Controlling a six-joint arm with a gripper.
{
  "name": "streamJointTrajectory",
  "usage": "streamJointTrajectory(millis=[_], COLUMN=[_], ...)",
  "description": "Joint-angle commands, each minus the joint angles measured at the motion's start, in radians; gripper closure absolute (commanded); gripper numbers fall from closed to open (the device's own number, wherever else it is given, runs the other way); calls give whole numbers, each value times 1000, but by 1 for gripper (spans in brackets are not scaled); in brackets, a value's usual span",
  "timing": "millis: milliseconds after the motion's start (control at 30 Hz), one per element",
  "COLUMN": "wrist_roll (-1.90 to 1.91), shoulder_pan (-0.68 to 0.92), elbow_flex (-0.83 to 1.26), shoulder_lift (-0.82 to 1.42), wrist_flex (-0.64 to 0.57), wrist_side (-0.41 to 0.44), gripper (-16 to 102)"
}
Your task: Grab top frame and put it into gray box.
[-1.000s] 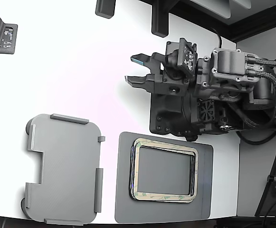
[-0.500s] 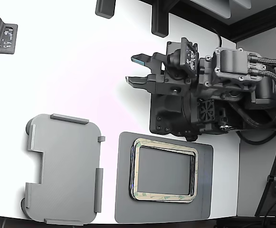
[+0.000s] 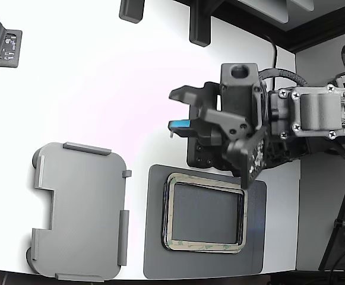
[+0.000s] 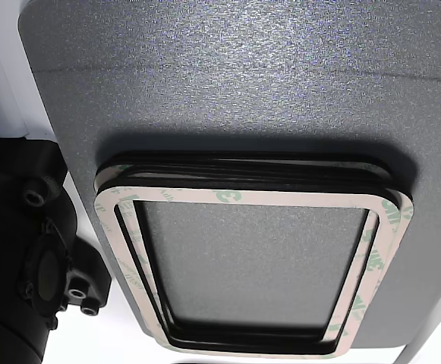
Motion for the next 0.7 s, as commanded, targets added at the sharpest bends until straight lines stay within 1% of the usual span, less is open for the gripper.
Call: streamJointTrajectory(millis=[0,67,100,267,333,400,433,567,667], wrist_roll=[-511,-643,-706,-939,-1039,-1101,-1118,-1143,-1154], shoulder_pan=[29,55,75,250,316,377,416,554,629], elbow_flex=[-34,-52,-61,-91,-97,-104,-106,-132,-153], shoulder_lift=[6,-15,-28,-87,-110,-138,-149,-206,-241], wrist_flex=[44,91,115,204,255,295,310,377,403], wrist_side=[-92,-146,-150,-64,-40,-15,0,32,15], gripper=[-12,-12,-11,-7,-9,-14,-14,-14,-14])
